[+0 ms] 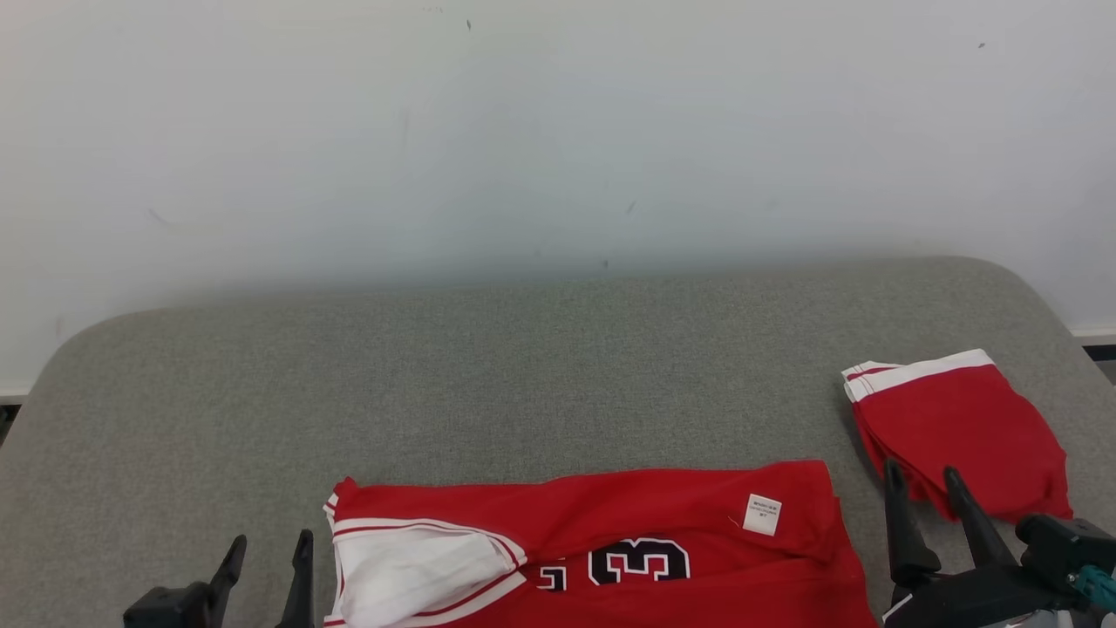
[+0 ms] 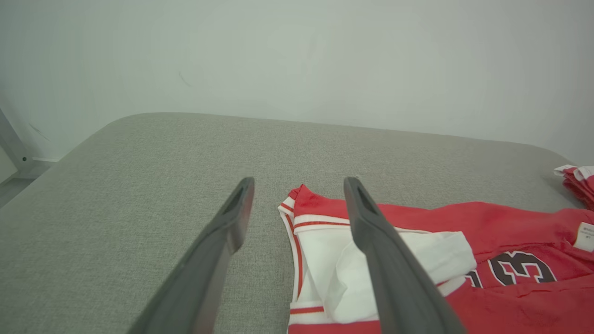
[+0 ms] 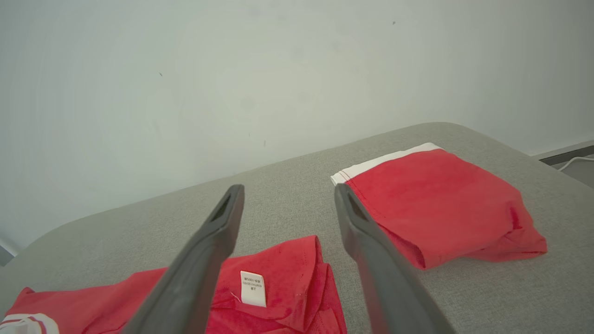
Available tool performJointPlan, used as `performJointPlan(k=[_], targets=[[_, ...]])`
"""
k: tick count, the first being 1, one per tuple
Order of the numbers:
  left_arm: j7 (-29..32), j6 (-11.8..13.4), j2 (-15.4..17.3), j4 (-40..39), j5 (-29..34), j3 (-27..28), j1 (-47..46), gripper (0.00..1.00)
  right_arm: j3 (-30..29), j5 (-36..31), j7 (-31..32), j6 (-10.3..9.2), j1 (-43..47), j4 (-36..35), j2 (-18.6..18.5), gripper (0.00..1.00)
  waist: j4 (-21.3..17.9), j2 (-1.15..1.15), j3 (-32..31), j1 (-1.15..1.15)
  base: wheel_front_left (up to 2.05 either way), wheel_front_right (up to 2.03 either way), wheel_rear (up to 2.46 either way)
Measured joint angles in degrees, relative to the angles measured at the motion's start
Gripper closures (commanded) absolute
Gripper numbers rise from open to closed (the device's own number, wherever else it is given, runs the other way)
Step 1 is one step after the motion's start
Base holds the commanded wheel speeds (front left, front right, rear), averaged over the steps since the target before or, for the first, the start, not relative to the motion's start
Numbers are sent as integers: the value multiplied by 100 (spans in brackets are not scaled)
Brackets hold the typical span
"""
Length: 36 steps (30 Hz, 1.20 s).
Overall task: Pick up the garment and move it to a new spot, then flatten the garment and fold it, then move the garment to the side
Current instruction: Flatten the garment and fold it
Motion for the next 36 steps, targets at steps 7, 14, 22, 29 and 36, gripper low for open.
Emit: performJointPlan(k=[7, 14, 22, 29, 36], targets=[[146, 0, -38, -69, 91, -135, -49, 0, -31, 29, 335, -105, -11, 477, -89, 0, 40, 0, 59, 0, 0, 0, 0], [252, 0, -183, -96, 191, -315, -167, 0, -102, 154, 794, -157, -297, 1168, -198, 0, 145, 0, 145, 0, 0, 0, 0], [325, -7, -225, -96, 214, -400, -352, 0, 82, 133, 1127, -200, -752, 1826, -221, 0, 402, 0, 309, 0, 0, 0, 0], [345, -7, -267, -75, 214, -403, -365, 0, 250, 41, 1378, -208, -952, 2296, -138, 0, 569, 0, 422, 0, 0, 0, 0], [352, -7, -278, -56, 214, -409, -365, 0, 342, -80, 1564, -257, -1095, 2680, -134, 0, 617, 0, 443, 0, 0, 0, 0]])
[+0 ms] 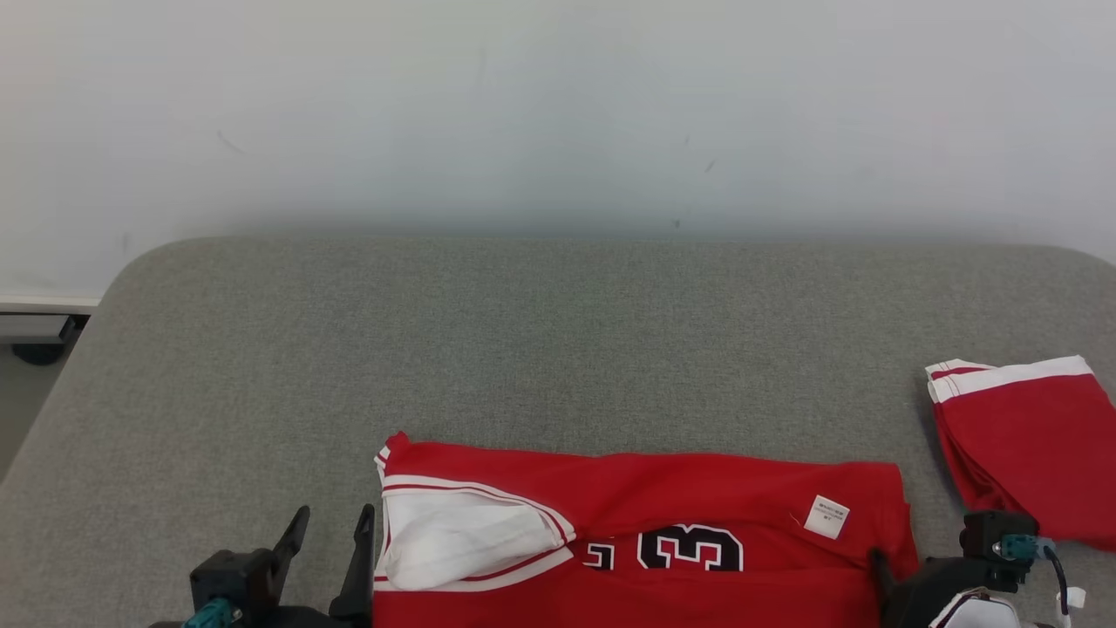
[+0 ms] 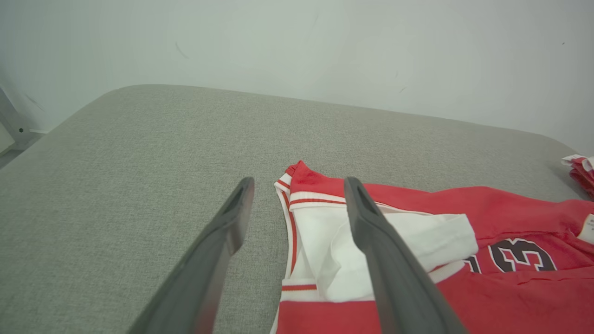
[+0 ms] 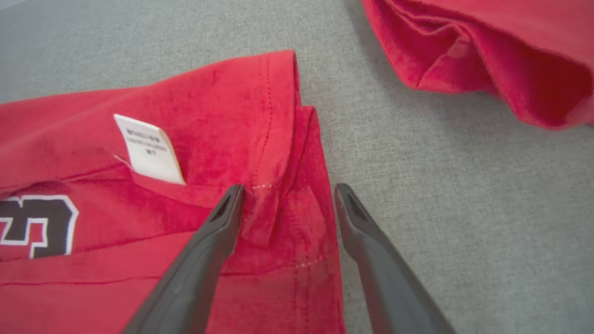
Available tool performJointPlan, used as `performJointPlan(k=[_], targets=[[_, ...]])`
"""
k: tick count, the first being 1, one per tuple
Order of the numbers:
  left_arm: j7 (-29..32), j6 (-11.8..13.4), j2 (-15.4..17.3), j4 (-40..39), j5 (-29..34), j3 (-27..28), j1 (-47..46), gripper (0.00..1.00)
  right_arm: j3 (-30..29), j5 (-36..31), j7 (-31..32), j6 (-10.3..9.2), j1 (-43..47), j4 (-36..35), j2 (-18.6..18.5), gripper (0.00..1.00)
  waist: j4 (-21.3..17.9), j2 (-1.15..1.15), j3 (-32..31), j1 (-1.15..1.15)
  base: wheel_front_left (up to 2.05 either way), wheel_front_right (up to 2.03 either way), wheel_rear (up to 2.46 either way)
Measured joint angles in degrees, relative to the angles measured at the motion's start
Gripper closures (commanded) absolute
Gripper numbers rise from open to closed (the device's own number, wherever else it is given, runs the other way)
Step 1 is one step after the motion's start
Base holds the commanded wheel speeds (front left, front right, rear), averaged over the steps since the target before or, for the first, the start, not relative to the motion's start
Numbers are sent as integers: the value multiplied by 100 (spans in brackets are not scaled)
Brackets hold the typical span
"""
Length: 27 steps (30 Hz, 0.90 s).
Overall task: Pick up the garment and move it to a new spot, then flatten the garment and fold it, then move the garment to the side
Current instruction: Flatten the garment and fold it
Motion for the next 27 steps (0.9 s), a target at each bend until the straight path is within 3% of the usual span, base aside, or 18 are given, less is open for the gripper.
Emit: performJointPlan(k=[19, 20, 24, 27], targets=[[79, -51, -8, -15, 0, -119, -59, 0, -59, 82, 333, -18, -346, 545, -36, 0, 43, 0, 87, 0, 0, 0, 0], [101, -51, -12, -13, 0, -127, -100, 0, -82, 109, 372, -19, -370, 570, -26, 10, 58, 0, 93, 0, 0, 0, 0], [101, -51, -23, -7, 0, -125, -126, 0, -80, 130, 595, -20, -519, 669, -26, 28, 101, 0, 104, 0, 0, 0, 0], [102, -51, -31, 0, 0, -129, -126, 0, -56, 131, 733, -26, -572, 732, -20, 64, 112, 0, 95, 0, 0, 0, 0]])
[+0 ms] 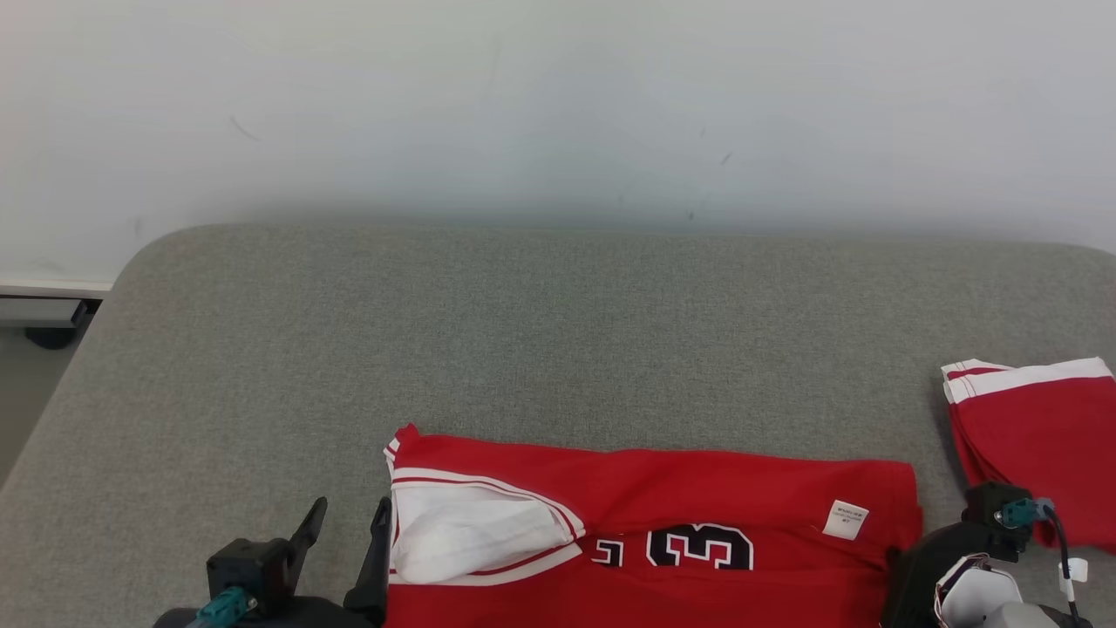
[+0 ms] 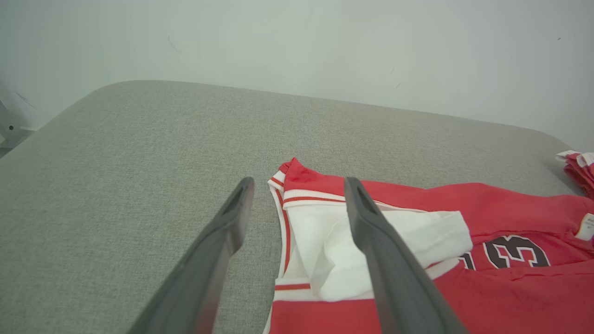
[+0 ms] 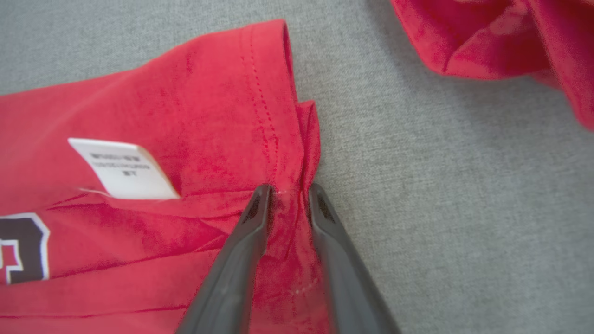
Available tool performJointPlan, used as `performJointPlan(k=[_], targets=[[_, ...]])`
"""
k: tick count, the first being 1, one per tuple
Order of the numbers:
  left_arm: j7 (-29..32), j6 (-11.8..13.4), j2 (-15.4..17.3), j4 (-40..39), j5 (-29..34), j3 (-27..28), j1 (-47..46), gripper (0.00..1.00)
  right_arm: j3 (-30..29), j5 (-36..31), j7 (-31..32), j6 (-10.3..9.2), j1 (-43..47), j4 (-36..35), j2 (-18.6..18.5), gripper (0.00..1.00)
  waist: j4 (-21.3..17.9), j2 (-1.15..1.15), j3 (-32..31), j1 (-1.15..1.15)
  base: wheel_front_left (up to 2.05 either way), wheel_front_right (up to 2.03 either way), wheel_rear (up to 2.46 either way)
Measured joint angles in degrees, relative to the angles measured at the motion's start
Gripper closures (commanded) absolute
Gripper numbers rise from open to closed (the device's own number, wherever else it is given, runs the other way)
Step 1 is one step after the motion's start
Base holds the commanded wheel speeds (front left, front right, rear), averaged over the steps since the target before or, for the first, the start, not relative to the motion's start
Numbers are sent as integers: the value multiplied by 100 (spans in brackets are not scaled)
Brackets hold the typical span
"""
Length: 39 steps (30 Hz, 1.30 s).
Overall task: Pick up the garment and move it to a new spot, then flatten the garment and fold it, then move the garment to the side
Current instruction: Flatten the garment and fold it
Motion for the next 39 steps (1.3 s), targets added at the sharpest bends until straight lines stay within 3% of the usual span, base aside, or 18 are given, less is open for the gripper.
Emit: performJointPlan(k=[1, 2, 15, 30, 39], targets=[[0, 0, -1, 0, 0, -1, 0, 0, 2, 0, 31, 0, 0, 11, 4, 75, 3, 0, -4, 0, 0, 0, 0], [0, 0, -2, 0, 0, -1, 0, 0, 2, 0, 54, 0, -2, 14, 8, 100, 4, 0, -8, 0, 0, 0, 0], [9, -1, -27, 37, -1, -25, 0, 0, -67, 107, 192, -18, -4, -148, 3, 100, -47, 0, -69, 0, 0, 0, 0], [5, -1, -35, 144, -21, -20, 62, 0, -69, -408, 187, -124, 161, -1084, -572, 100, -88, 0, -323, -1, 0, 0, 0], [-11, 0, -37, 148, -29, -20, 281, 0, -495, -541, 480, -169, 497, -1820, -1000, 100, -182, 0, -532, -1, 0, 0, 0]])
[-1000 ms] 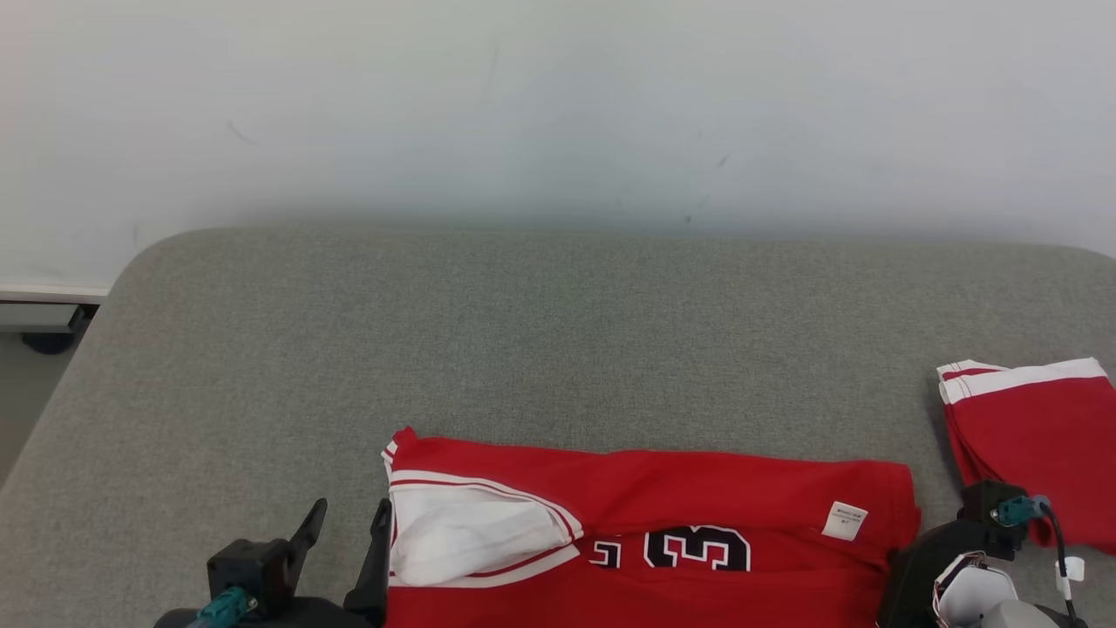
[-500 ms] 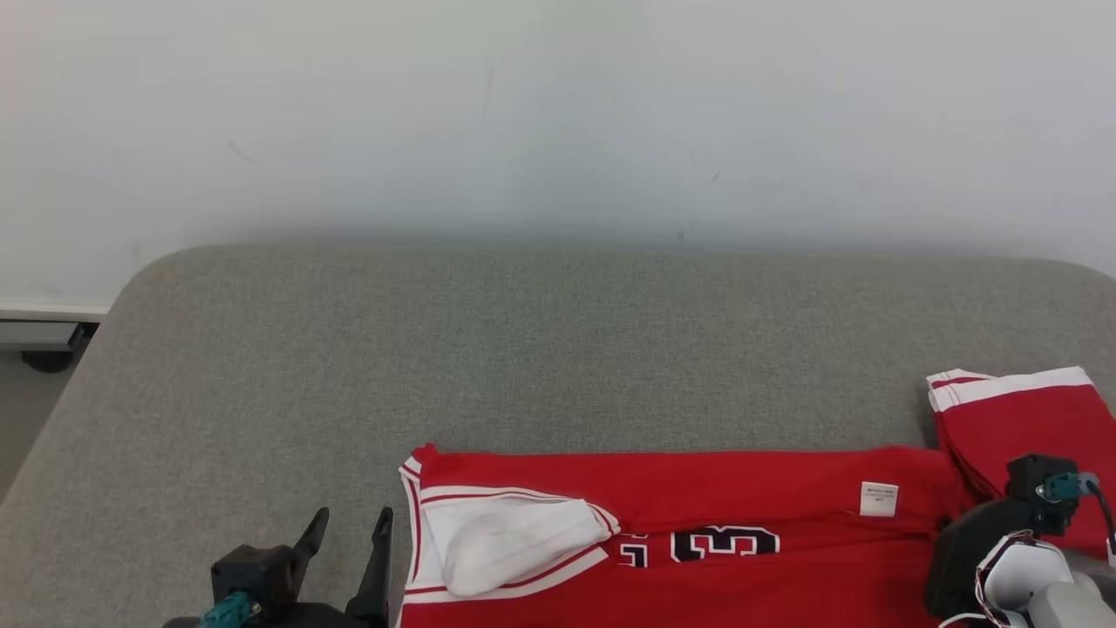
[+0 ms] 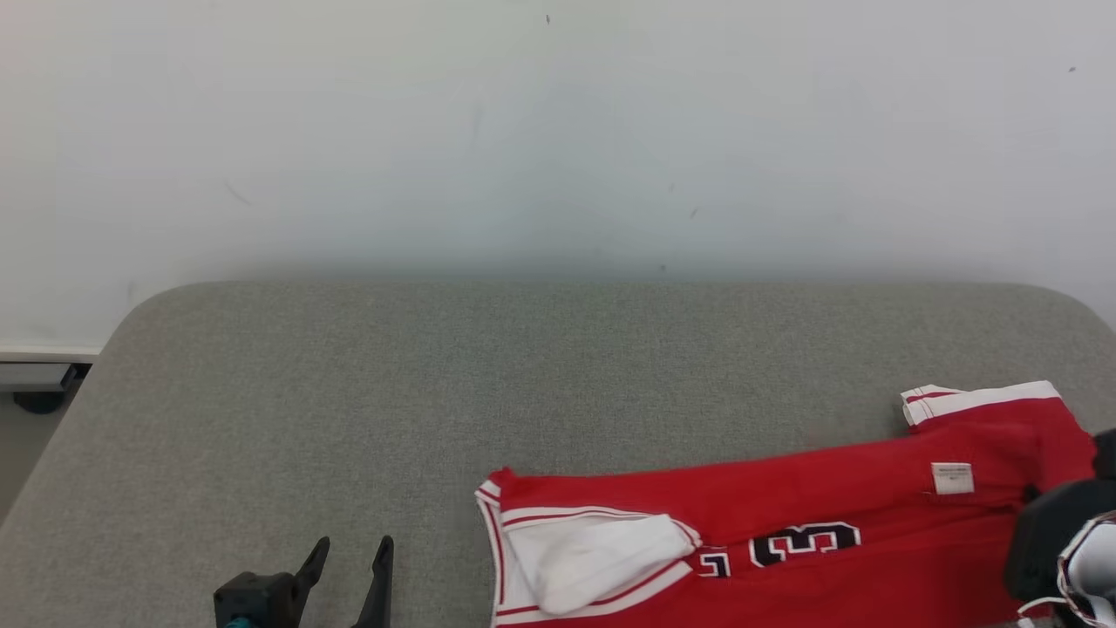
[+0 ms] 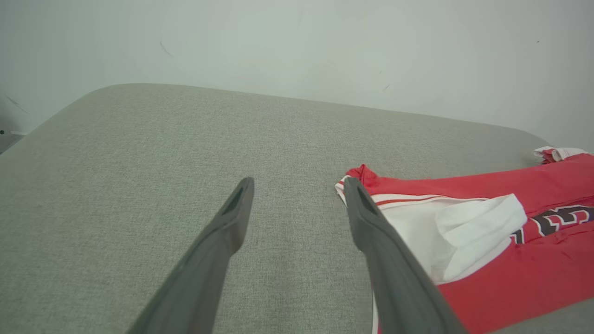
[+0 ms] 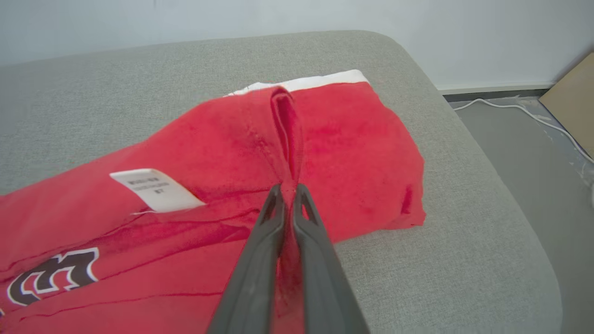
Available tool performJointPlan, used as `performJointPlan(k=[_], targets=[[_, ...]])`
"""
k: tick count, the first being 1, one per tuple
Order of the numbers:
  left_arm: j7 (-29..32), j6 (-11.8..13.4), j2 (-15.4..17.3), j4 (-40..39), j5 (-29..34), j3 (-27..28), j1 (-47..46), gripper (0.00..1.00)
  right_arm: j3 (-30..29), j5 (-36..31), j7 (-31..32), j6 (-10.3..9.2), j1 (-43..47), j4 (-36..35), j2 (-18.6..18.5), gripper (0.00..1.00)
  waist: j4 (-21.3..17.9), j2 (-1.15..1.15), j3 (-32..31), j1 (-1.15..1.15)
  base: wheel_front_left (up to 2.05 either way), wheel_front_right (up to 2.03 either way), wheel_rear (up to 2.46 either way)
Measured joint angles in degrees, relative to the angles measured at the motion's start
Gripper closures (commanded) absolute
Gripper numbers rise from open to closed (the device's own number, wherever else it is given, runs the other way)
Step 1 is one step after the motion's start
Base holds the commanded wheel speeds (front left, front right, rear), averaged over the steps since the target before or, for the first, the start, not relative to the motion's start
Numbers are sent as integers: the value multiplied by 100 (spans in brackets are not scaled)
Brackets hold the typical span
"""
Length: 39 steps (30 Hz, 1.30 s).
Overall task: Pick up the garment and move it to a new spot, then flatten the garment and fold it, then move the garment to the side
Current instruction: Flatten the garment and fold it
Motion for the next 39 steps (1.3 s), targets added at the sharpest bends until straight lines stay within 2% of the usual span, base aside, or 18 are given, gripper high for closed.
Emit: performJointPlan(k=[5, 8, 18, 24, 27, 31, 39], targets=[[1, 0, 2, -12, 0, -11, 2, 0, -277, -80, 319, -4, 96, -193, -166, 100, -20, 0, -25, 0, 0, 0, 0], [1, 0, 2, -20, 0, -20, 3, 0, -245, -149, 504, -7, 95, -416, -178, 100, -16, 0, -30, 0, 0, 0, 0], [10, -42, 5, -30, 0, -45, 4, 0, 829, -352, 1191, -3, 104, -1493, 571, 100, 23, 0, -22, 1, 0, 0, 0], [11, -44, 2, -29, -37, -42, 2, 0, 1541, -471, 1606, 162, 106, -1879, 813, 100, 34, 0, -21, 1, 0, 0, 0], [11, -44, -1, -29, -41, -43, 0, 0, 1846, -491, 1781, 236, 92, -1947, 1057, 100, 29, 0, -12, 1, 0, 0, 0], [11, -46, -5, -26, -41, -53, -7, 0, 2060, -491, 1942, 226, -47, -1859, 1394, 100, 28, 0, 16, 1, 0, 0, 0], [35, -94, -42, -20, -41, -152, -46, 0, 2181, -489, 2126, 145, -235, -1495, 1595, 100, 104, 0, 78, 1, 0, 0, 0]])
